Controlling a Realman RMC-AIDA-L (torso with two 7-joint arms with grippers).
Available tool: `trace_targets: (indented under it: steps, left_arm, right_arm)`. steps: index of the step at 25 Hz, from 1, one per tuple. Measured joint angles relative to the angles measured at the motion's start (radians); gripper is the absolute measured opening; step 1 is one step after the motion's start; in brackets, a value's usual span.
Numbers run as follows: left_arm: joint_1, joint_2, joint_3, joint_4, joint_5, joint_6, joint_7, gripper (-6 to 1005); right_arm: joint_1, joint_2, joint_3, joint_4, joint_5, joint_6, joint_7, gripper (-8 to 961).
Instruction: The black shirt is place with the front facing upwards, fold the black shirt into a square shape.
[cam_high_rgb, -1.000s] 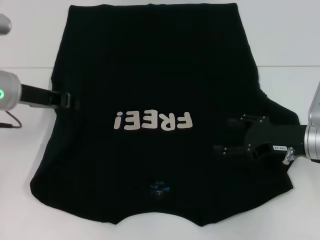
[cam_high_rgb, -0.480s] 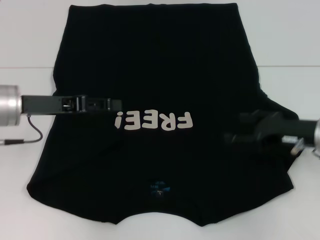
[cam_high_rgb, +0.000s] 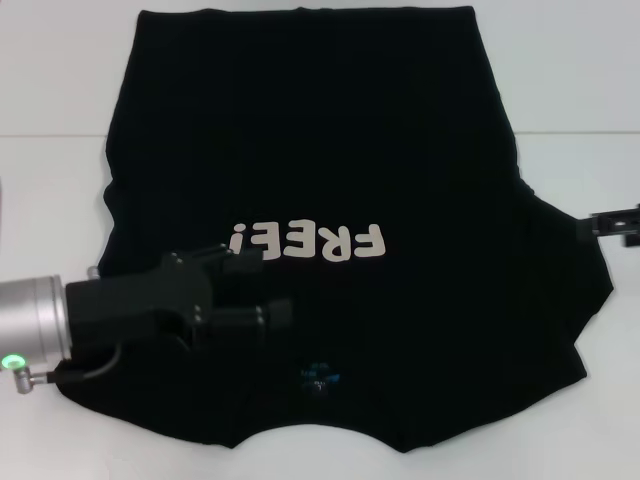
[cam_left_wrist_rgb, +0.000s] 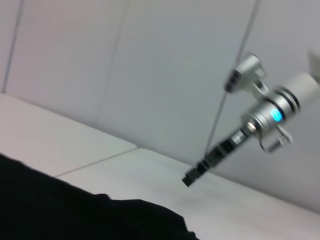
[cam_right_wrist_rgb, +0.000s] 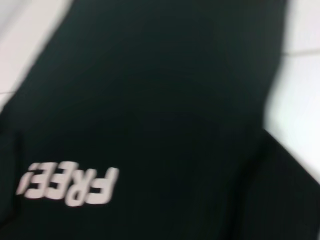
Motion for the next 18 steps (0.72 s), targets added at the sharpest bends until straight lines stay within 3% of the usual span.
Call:
trace_targets:
  steps: [3,6,11,18]
  left_arm:
    - [0.005,-0.015,0.017,0.005,0.013,0.005,0.063,787]
    - [0.009,-0.012,0.050,0.005,0.017,0.006,0.071,899]
    - [0.012,-0.007,0.057,0.003,0.019,-0.001,0.074,901]
    - [0.016,-0.005,0.057,0.001,0.020,0.000,0.068,901]
  right_arm:
    - [0.048,0.003,0.040,-0.046,-0.150,-0.065,0.112,945]
    - [0.085,0.011,0.053,-0.057,-0.272,-0.096,0.161,943]
    - [0.120,0.022,0.044,0.005,-0.356,-0.026,0.193,940]
    - [0.164,0.011,-0.001,0.162,-0.361,0.114,0.197,937]
